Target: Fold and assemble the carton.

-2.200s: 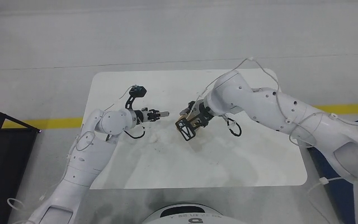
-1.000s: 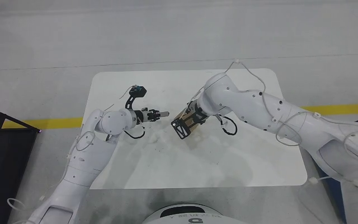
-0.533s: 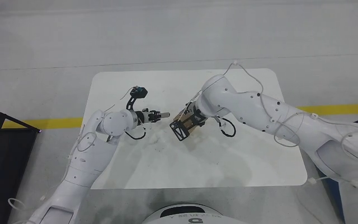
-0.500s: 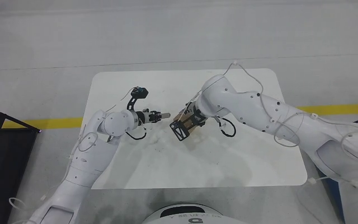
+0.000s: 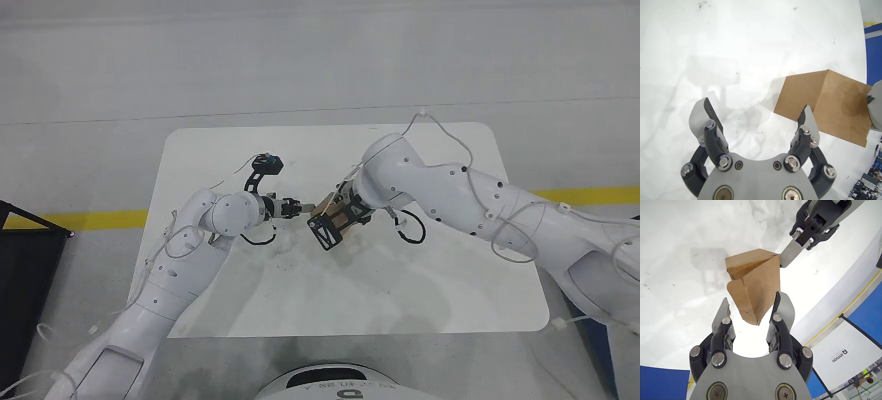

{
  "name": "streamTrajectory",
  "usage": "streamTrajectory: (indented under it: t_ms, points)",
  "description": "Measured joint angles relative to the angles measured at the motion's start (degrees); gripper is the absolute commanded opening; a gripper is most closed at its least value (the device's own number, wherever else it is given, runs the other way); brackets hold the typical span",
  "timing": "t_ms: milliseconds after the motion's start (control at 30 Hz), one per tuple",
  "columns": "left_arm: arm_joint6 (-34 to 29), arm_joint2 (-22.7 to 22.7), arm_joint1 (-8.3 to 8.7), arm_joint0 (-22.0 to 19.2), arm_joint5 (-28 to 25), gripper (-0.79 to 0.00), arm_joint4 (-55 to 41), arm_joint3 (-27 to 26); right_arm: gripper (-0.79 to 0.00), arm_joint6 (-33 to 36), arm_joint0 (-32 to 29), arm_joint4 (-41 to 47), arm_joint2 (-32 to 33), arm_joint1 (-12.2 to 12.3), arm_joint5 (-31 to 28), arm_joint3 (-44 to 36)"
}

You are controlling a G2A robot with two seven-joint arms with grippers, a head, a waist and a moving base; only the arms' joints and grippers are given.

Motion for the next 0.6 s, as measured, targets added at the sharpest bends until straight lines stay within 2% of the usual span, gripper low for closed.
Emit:
streamTrajectory:
  t_ms: [33,67,167,233,267,333,467,600]
  points:
    - [0.1,0.4,-0.13,-0.3,0.0,0.000,-0.1,0.3,-0.363,0.0,0.0,0.0,0.0,-0.1,0.0,0.2]
    - [0.1,0.6,-0.22,-0.5,0.0,0.000,-0.2,0.5,-0.456,0.0,-0.1,0.0,0.0,-0.2,0.0,0.3]
    - [0.3,1.3,-0.47,-1.1,0.0,0.000,-0.3,0.9,-0.637,0.0,-0.2,0.3,0.0,-0.5,0.0,0.7]
    - [0.5,1.6,-0.60,-1.4,0.0,0.000,-0.3,1.1,-0.714,0.0,-0.3,0.2,0.0,-0.7,0.0,1.0]
    - [0.6,1.7,-0.65,-1.5,0.0,0.000,-0.4,1.2,-0.720,0.0,-0.3,0.1,0.0,-0.8,0.0,1.1]
    - [0.7,1.9,-0.74,-1.7,-0.1,0.000,-0.4,1.5,-0.680,0.0,-0.5,-0.1,0.0,-1.1,0.0,1.5]
    - [0.8,2.1,-0.83,-1.9,-0.2,0.000,-0.5,1.7,-0.517,0.0,-0.5,0.1,0.0,-1.6,0.0,2.1]
    - [0.9,2.1,-0.87,-2.0,-0.1,0.000,-0.3,1.8,-0.480,0.0,-0.3,1.6,0.0,-1.8,0.0,2.2]
